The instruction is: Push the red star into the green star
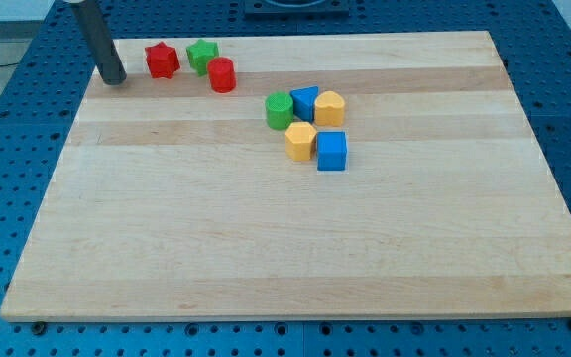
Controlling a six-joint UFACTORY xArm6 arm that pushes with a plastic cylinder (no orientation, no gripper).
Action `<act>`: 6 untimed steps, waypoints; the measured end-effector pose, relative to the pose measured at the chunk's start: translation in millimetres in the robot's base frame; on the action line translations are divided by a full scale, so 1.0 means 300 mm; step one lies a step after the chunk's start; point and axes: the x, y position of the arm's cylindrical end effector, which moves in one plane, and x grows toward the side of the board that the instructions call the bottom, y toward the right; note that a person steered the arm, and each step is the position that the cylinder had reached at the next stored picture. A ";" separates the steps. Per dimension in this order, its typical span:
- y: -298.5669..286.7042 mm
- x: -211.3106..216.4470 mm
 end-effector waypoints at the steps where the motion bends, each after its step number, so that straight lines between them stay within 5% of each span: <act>1: 0.004 -0.022; 6: 0.180 -0.049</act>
